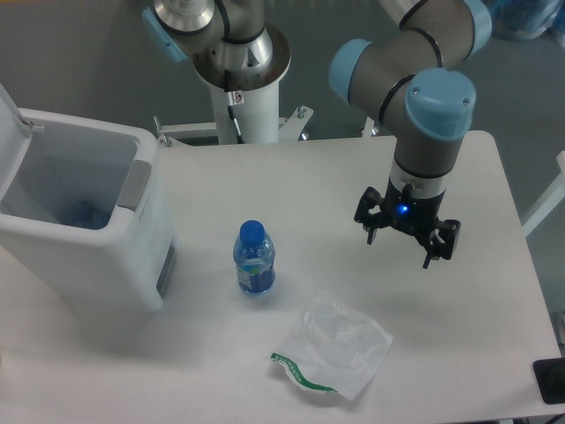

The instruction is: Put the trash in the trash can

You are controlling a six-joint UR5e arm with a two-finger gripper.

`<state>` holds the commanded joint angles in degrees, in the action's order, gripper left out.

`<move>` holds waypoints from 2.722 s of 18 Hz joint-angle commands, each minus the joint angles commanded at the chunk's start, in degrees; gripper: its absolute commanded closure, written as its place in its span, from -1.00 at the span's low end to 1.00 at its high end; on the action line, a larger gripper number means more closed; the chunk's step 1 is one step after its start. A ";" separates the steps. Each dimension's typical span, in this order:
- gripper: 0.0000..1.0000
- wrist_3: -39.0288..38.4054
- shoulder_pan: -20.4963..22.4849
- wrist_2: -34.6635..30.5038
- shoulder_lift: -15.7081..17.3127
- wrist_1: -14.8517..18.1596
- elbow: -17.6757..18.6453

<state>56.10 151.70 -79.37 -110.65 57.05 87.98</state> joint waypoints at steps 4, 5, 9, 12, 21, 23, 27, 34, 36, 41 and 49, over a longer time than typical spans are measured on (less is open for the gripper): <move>-1.00 -13.88 -0.70 0.00 -1.41 -0.98 -0.78; -1.00 -16.79 -1.23 0.00 -2.11 -0.98 -1.49; -1.00 -31.62 -4.56 -0.08 -5.44 -0.89 -5.88; -1.00 -38.95 -7.11 -0.70 -8.17 -0.63 -8.26; -1.00 -52.41 -15.20 -6.06 -12.57 -0.54 -8.70; -1.00 -54.33 -16.25 -6.15 -13.27 -0.45 -8.79; -1.00 -59.69 -19.50 -10.44 -17.48 -0.36 -11.60; -1.00 -60.85 -21.36 -15.81 -20.31 -0.36 -11.95; -1.00 -61.02 -21.62 -17.30 -21.01 -0.36 -11.95; -0.42 -62.08 -22.50 -19.69 -21.89 -0.45 -12.13; 0.75 -62.17 -22.59 -20.12 -21.28 -0.45 -11.95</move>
<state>-6.06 129.11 -99.49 -131.93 56.60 76.02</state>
